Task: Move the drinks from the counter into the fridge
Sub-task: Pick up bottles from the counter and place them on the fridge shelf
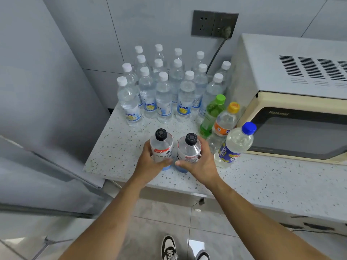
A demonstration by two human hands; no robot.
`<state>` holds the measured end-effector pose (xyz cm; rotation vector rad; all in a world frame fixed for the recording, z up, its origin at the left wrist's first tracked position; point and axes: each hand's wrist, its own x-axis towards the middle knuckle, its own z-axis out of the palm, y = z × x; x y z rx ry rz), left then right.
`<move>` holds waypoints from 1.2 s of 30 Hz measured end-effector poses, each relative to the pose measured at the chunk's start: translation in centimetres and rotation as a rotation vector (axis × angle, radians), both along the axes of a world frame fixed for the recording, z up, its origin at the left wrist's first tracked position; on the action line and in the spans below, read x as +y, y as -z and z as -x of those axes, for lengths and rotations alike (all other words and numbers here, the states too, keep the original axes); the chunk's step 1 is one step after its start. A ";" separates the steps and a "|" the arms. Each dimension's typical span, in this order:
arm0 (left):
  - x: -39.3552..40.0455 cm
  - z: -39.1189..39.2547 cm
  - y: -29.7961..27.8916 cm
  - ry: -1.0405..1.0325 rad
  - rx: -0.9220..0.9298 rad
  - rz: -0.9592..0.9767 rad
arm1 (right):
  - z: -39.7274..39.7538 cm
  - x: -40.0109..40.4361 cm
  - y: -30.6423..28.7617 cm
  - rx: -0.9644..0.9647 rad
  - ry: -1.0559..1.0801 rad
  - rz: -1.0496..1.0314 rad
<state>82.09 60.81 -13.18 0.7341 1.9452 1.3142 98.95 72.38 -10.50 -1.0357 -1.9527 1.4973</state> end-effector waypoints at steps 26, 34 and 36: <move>-19.9 -14.6 -1.3 -0.198 -0.056 -0.060 | -11.8 -13.9 2.5 -0.005 -0.098 0.089; -32.6 -20.7 0.7 -0.396 -0.126 0.030 | -13.2 -22.9 5.6 -0.061 -0.267 0.160; -36.3 -21.4 1.4 -0.475 -0.131 0.064 | -12.5 -25.8 6.1 -0.078 -0.335 0.157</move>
